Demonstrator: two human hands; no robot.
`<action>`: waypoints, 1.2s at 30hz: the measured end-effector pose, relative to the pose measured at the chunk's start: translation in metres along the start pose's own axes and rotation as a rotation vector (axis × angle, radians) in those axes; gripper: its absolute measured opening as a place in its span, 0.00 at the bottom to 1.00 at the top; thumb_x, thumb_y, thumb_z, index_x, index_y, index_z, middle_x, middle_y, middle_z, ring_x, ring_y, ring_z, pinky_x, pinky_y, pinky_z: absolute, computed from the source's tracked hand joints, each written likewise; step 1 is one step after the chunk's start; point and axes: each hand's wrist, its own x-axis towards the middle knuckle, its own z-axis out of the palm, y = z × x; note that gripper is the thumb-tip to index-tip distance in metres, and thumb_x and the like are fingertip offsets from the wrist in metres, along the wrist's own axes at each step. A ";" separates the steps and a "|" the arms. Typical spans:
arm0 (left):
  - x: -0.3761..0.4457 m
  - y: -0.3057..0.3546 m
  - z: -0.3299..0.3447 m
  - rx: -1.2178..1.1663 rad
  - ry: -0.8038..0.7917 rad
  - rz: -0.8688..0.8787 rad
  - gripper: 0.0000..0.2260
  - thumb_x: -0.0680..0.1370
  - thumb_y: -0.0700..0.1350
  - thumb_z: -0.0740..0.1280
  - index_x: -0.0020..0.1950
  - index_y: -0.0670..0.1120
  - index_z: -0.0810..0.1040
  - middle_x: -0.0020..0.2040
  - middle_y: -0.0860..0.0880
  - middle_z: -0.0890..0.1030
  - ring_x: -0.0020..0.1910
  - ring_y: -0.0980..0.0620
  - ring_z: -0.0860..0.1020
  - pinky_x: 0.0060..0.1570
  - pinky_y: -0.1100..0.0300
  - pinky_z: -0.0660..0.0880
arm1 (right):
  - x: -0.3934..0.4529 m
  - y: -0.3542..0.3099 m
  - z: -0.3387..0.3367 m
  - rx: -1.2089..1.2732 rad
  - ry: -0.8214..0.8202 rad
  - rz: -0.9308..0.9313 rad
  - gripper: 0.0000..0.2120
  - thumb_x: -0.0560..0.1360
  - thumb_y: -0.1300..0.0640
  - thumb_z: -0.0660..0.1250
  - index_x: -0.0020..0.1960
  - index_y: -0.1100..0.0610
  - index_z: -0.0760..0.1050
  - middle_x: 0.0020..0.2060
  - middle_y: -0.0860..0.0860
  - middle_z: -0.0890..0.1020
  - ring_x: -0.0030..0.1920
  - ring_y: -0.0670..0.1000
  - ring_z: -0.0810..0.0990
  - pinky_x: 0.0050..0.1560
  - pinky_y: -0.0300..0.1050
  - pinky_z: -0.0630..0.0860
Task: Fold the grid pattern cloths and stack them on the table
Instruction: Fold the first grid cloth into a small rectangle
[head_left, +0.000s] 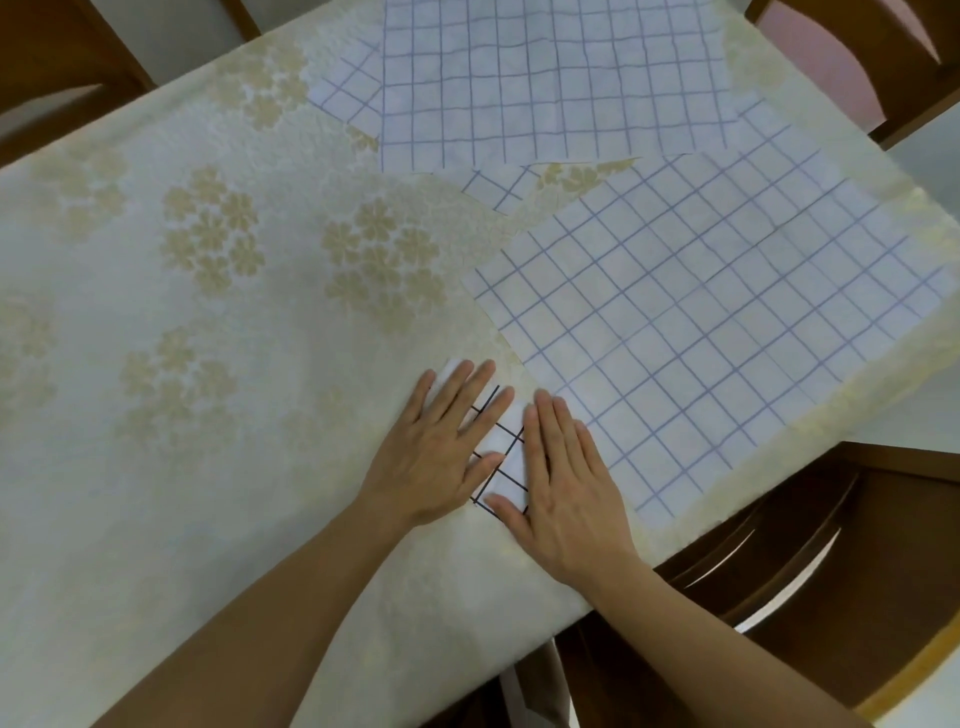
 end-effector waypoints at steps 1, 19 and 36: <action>0.001 0.000 -0.002 0.003 0.015 0.014 0.28 0.84 0.58 0.48 0.81 0.47 0.52 0.82 0.45 0.48 0.80 0.45 0.46 0.76 0.41 0.54 | 0.001 -0.002 -0.002 0.005 0.008 -0.007 0.44 0.80 0.30 0.48 0.81 0.62 0.43 0.80 0.59 0.44 0.80 0.56 0.42 0.80 0.55 0.49; 0.001 -0.025 0.005 -0.006 0.020 0.037 0.30 0.84 0.58 0.45 0.81 0.42 0.46 0.82 0.45 0.46 0.80 0.50 0.44 0.77 0.47 0.53 | -0.010 0.001 0.006 0.003 0.012 -0.023 0.43 0.81 0.32 0.50 0.81 0.62 0.45 0.80 0.59 0.44 0.81 0.56 0.43 0.79 0.55 0.50; -0.018 -0.001 -0.017 -0.312 0.254 -0.568 0.15 0.78 0.45 0.66 0.62 0.40 0.75 0.57 0.41 0.74 0.49 0.40 0.75 0.44 0.45 0.77 | -0.049 0.011 -0.027 0.179 0.263 0.261 0.08 0.80 0.51 0.63 0.53 0.55 0.77 0.39 0.48 0.79 0.37 0.51 0.77 0.38 0.47 0.72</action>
